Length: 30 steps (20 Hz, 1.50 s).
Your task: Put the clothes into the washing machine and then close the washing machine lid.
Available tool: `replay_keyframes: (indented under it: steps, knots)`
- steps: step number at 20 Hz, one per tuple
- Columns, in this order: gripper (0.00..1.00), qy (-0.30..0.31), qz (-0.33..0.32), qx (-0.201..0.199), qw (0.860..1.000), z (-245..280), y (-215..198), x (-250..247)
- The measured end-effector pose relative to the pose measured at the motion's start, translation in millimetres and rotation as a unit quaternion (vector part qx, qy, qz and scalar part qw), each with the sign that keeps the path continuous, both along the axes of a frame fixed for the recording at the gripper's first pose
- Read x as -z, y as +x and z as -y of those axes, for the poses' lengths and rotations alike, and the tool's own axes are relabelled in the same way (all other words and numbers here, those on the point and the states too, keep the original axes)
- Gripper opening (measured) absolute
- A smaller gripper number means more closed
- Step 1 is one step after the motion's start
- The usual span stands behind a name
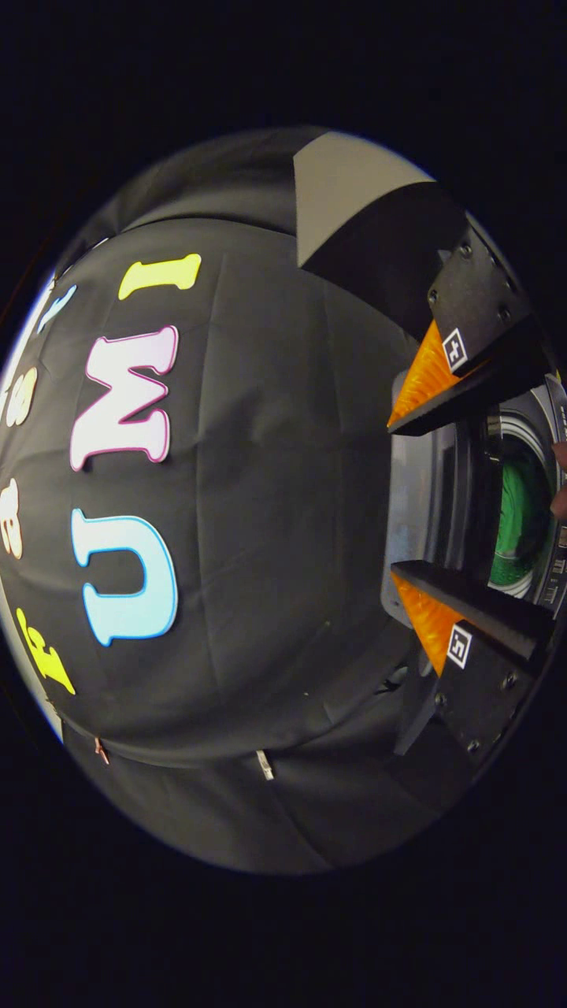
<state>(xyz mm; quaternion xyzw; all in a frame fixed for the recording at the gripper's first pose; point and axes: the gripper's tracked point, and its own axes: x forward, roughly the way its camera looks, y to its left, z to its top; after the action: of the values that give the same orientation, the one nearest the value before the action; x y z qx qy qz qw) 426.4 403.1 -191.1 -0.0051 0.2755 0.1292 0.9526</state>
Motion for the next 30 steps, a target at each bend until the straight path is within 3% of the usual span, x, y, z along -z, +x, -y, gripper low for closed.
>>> replay_keyframes:
  steps: [3,8,15,24,30]
  knots:
    - [1.0,-0.014,-0.022,-0.018,1.0,3.5,-4.1,11.5]
    - [1.0,-0.008,0.002,-0.012,1.0,1.3,-2.0,9.0]
    - [1.0,0.008,0.079,-0.014,0.997,1.8,3.5,-15.1]
    - [0.99,0.033,0.186,-0.002,0.982,28.6,-13.0,-109.6]
    - [1.0,0.028,0.226,0.001,0.974,68.0,-44.6,-153.3]
